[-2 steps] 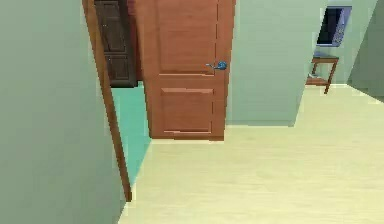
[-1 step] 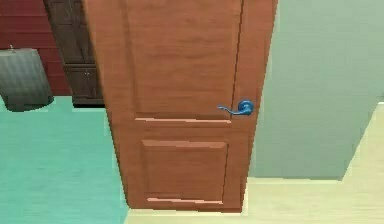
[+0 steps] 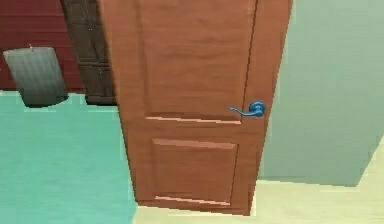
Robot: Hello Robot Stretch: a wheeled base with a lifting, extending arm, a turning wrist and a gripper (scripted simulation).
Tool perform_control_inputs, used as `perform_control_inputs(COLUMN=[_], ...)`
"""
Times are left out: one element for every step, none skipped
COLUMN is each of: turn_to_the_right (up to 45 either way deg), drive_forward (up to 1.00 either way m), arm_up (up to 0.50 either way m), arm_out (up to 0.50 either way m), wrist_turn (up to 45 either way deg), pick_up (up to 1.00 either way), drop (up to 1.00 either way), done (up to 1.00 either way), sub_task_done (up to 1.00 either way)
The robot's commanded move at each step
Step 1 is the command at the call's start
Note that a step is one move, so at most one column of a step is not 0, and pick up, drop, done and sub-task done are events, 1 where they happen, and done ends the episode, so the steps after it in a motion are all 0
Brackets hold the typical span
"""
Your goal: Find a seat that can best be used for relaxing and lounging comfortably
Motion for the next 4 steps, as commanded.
perform_control_inputs(turn_to_the_right=[0.0,-45.0,-36.0,0.0], drive_forward=[0.65,0.0,0.0,0.3], arm_up=[0.0,0.0,0.0,0.0], arm_out=[0.0,0.0,0.0,0.0], wrist_turn=[0.0,0.0,0.0,0.0], pick_up=[0.0,0.0,0.0,0.0], drop=[0.0,0.0,0.0,0.0], done=[0.0,0.0,0.0,0.0], sub_task_done=[0.0,0.0,0.0,0.0])
